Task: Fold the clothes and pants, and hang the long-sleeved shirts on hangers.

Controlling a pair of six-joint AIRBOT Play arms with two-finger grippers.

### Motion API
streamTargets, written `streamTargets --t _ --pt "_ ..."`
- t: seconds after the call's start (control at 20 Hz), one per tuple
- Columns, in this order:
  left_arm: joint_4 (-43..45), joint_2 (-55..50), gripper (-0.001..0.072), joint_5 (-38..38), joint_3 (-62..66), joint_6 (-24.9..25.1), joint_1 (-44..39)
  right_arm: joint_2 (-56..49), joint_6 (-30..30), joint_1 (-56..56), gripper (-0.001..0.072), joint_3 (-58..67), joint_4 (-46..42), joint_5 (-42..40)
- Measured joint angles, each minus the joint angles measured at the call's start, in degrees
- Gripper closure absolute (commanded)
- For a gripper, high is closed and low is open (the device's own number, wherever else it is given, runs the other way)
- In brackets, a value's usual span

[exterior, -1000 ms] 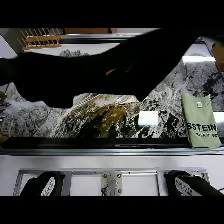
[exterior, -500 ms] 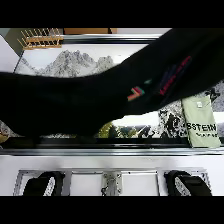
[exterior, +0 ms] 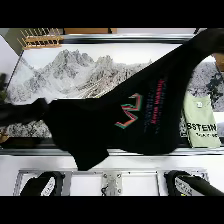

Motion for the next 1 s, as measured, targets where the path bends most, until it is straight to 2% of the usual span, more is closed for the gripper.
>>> streamTargets --t 0.2,0.25,0.3,0.35,0.4,0.5,0.7,0.8,1.0 --pt "-0.1 -20.8 0.07 9.0 6.2 6.4 -2.7 -13.9 -0.1 0.8 0.0684 0.0 -0.8 -6.0" --pt "-0.1 -26.1 0.0565 9.6 9.4 7.3 -3.1 -16.6 -0.1 1.0 0.0562 0.0 -0.8 -8.2" --pt "-0.2 -30.7 0.015 9.8 12.6 7.8 -3.3 -18.8 -0.1 1.0 0.0318 0.0 -0.5 -10.3" --pt "-0.2 -35.2 0.0008 9.6 15.9 8.0 -3.5 -20.3 -0.1 1.0 0.0108 0.0 0.2 -12.0" --pt "-0.2 -38.7 0.0021 9.2 18.8 8.0 -3.5 -21.5 -0.3 1.1 0.008 0.0 1.0 -13.5" --pt "-0.2 -43.8 0.0021 7.6 24.2 8.4 -3.1 -22.6 -0.3 1.1 0.0081 0.0 2.3 -15.8" --pt "0.5 -44.8 0.0021 3.1 29.6 10.9 -0.1 -19.1 -1.1 0.0 0.0083 -0.2 3.2 -15.3" --pt "1.8 -41.7 0.0021 2.1 26.1 11.7 2.2 -15.0 -3.5 -0.4 0.0083 -2.0 3.5 -11.5" --pt "3.3 -33.5 0.0021 2.8 8.8 12.9 6.5 -4.5 -6.3 -0.5 0.0083 -12.2 4.2 -4.3"
